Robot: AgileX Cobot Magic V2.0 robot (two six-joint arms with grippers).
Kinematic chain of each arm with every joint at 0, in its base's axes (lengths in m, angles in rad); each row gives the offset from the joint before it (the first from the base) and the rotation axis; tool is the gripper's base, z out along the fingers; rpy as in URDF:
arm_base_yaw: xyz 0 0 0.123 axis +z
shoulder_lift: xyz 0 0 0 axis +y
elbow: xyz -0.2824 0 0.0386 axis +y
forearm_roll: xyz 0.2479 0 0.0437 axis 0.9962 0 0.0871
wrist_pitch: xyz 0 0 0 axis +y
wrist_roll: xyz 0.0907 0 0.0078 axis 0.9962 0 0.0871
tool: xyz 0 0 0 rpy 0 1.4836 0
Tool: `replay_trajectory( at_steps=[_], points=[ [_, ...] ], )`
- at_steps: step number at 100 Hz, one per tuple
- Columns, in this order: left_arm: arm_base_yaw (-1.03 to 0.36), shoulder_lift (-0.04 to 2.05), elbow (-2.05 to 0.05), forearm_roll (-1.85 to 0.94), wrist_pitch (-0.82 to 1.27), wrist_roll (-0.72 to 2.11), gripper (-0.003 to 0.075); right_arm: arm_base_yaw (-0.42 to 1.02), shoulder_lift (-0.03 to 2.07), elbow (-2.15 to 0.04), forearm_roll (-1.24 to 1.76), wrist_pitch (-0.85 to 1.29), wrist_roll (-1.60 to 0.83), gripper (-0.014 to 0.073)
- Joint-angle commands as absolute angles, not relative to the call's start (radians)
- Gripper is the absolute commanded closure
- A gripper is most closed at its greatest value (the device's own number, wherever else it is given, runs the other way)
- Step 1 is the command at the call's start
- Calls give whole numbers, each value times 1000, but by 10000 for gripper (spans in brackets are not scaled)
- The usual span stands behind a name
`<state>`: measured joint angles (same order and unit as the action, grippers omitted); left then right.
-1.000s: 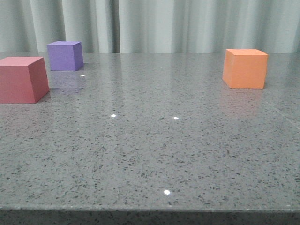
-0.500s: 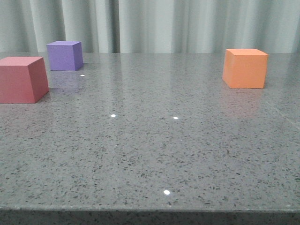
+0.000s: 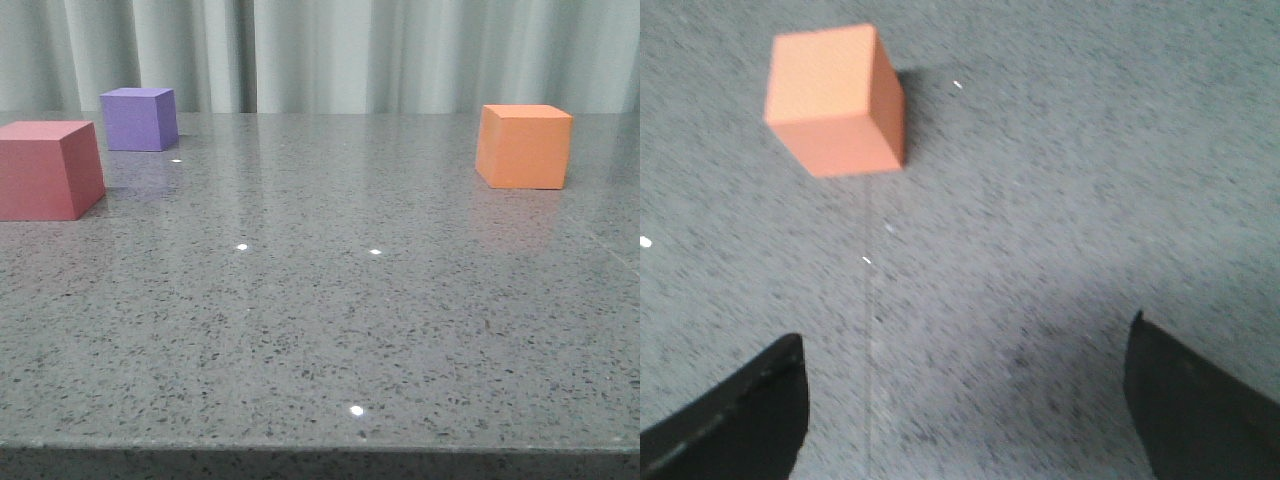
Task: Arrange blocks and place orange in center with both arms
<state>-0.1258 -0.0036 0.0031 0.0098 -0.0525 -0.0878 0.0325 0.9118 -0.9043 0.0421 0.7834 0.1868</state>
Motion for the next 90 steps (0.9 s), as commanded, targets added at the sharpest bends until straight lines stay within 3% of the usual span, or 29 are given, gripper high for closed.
replay_trajectory(
  at_steps=[1, 32, 62, 90],
  points=[
    [-124, -40, 45, 11, -133, -97, 741, 51, 956, -958, 71, 674, 179, -41],
    [-124, -40, 45, 11, -133, -97, 741, 196, 1274, -1207, 31, 654, 179, -41],
    [-124, -40, 45, 11, -133, -97, 741, 202, 1550, -1436, -48, 691, 179, -41],
    [-124, -40, 45, 11, -133, -97, 741, 202, 1680, -1478, -61, 677, 180, -41]
  ],
)
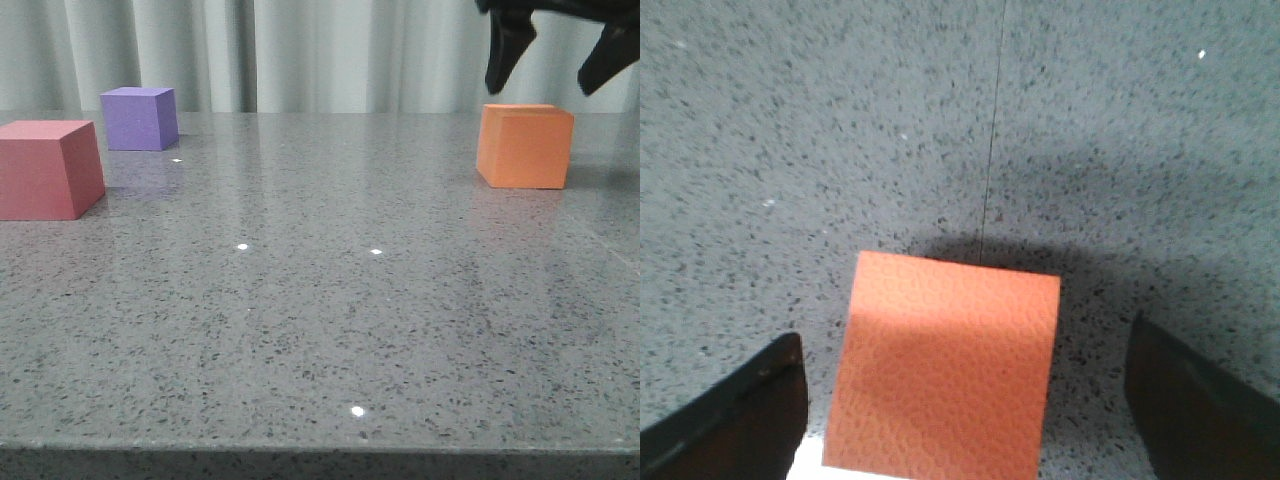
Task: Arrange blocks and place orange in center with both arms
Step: 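Lower the right gripper over the orange cube and close on it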
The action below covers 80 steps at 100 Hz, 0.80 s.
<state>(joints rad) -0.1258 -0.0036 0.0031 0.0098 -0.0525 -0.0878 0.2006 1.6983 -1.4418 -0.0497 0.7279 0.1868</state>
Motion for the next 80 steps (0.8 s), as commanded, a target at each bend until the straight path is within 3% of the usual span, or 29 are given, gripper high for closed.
replay_trajectory(
  at_steps=[1, 19, 43, 80],
  points=[
    [-124, -40, 45, 11, -133, -97, 741, 202, 1680, -1478, -61, 679, 180, -41],
    [-124, -40, 45, 11, -133, -97, 741, 202, 1721, -1478, -59, 704, 180, -28],
    [-124, -40, 45, 11, -133, -97, 741, 203, 1707, -1479, -25, 706, 180, 207],
    [-124, -40, 45, 11, -133, -97, 741, 349, 1687, -1589, 36, 745, 194, 214]
  ],
)
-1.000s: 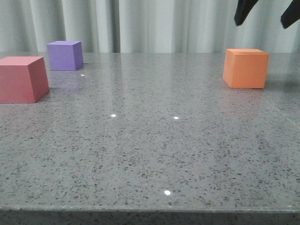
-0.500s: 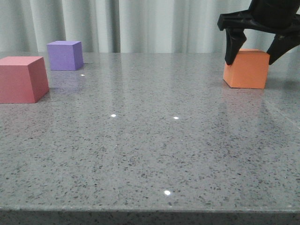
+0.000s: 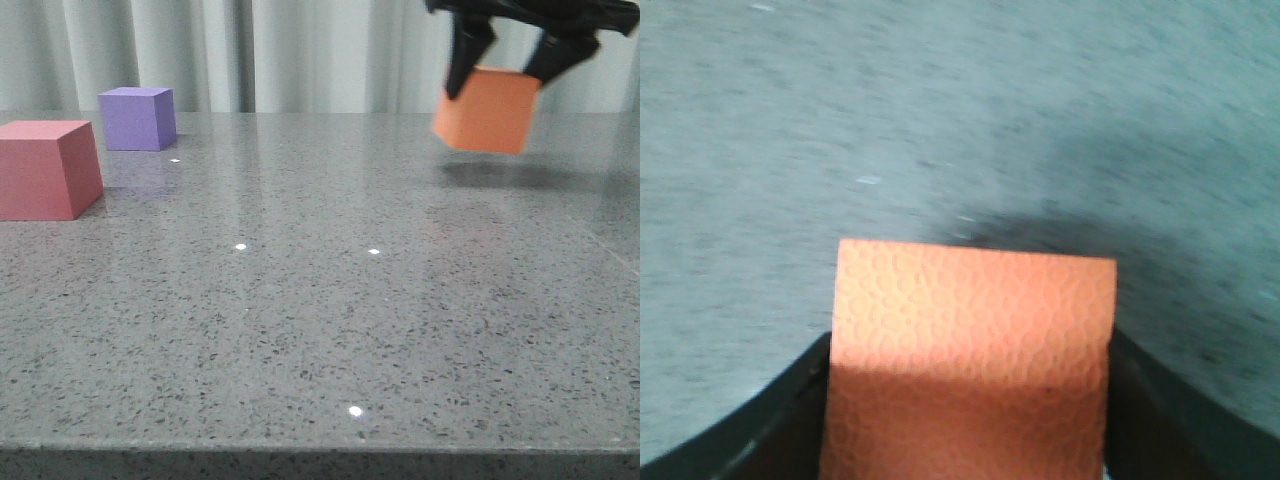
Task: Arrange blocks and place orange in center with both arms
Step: 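Lower the right gripper over the orange cube and close on it, then carry the orange cube with the right gripper toward the table middle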
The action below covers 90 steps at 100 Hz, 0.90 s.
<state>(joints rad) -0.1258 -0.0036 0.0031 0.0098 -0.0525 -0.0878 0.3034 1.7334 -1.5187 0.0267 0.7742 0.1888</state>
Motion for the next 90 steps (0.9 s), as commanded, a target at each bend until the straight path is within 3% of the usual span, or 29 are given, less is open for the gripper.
replay_trajectory(
  at_steps=[1, 24, 54, 84, 90],
  points=[
    [-124, -40, 45, 11, -133, -97, 741, 359, 1690, -1598, 36, 745, 197, 214],
    [-124, -40, 45, 11, -133, -97, 741, 491, 1808, -1787, 29, 751, 258, 214],
    [-124, -40, 45, 11, -133, -97, 741, 549, 1996, -2037, -6, 831, 339, 214],
    [-124, -40, 45, 11, -133, -97, 741, 550, 2062, -2064, 0, 870, 339, 204],
    [-124, -40, 45, 11, -133, -97, 741, 550, 2068, -2064, 0, 869, 339, 166]
  ],
)
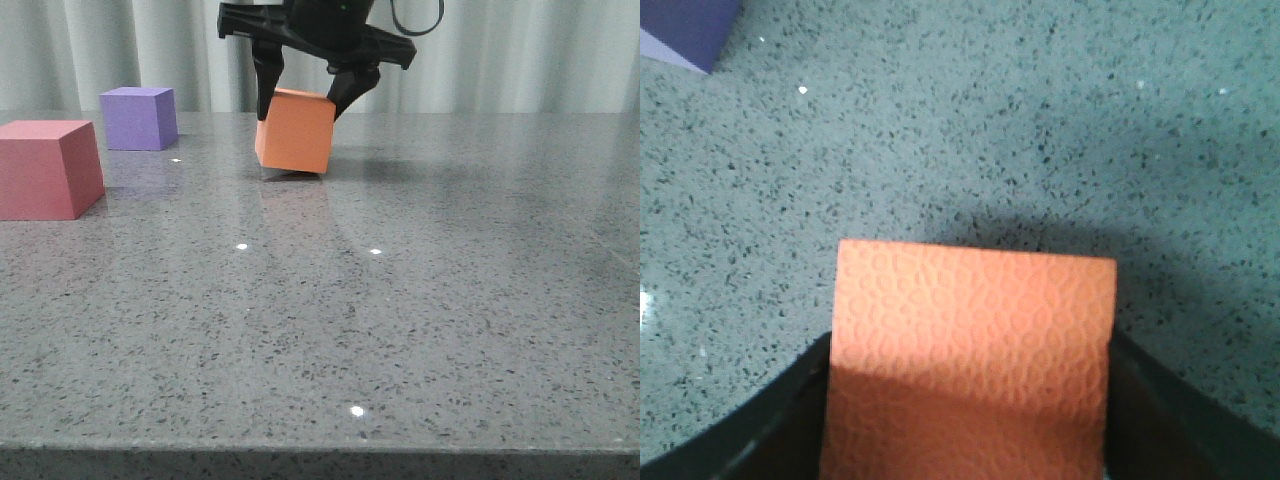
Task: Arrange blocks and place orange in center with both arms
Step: 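Carry the orange cube with the right gripper toward the table middle, then set the orange cube down, open the right gripper and lift away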
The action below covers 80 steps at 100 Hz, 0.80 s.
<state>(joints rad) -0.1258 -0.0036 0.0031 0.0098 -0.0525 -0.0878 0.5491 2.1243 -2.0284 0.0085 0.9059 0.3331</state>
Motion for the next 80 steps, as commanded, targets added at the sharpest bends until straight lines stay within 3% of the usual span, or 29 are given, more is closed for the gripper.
replay_trajectory(
  at_steps=[1, 21, 80],
  points=[
    [-124, -40, 45, 11, -133, -97, 741, 550, 2068, -2064, 0, 869, 339, 159],
    [-124, -40, 45, 11, -133, -97, 741, 550, 2069, -2064, -5, 867, 338, -74],
    [-124, -40, 45, 11, -133, -97, 741, 536, 1916, -2165, -21, 998, 199, -61]
  ],
)
